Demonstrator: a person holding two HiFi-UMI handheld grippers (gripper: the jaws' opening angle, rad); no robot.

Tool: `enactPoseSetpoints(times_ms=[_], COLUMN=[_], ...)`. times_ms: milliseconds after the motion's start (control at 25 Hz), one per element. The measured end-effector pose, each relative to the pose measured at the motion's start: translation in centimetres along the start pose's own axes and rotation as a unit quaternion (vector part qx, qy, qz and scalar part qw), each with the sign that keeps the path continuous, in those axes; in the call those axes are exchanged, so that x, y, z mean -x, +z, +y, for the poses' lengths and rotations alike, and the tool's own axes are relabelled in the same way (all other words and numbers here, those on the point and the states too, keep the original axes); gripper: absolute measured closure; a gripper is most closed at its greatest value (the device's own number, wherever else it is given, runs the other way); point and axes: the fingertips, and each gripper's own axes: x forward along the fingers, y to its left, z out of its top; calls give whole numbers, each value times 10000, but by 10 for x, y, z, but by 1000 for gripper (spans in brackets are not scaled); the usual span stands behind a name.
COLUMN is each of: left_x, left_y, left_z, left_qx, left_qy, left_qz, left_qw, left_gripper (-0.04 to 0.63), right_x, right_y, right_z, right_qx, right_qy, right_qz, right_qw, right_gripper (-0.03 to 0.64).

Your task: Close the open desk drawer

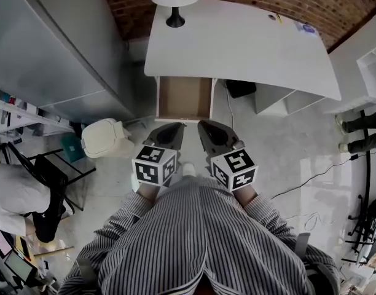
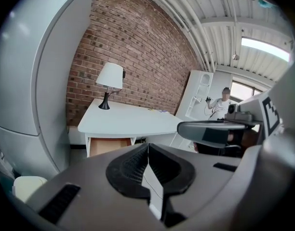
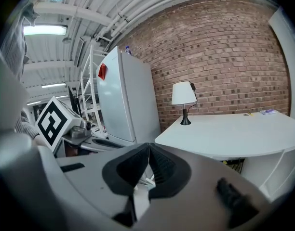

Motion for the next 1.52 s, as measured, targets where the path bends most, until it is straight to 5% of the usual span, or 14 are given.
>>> enactPoseSetpoints(times_ms=[360,1520], left_x=[-39,-28], left_y=[27,0], left_z=[15,36], left_qx=[-73,7], left_qy=[104,-269], left_qz=[-37,531], left_qw=[9999,9982], left_gripper=[580,581], right_x=[-34,-53], right_y=[16,-18], right_z=[-43,-21], right_qx=[-64,-821], right_qy=[55,-83], right_qz=[-1,333], right_qw=[10000,9960], right_gripper=[600,600])
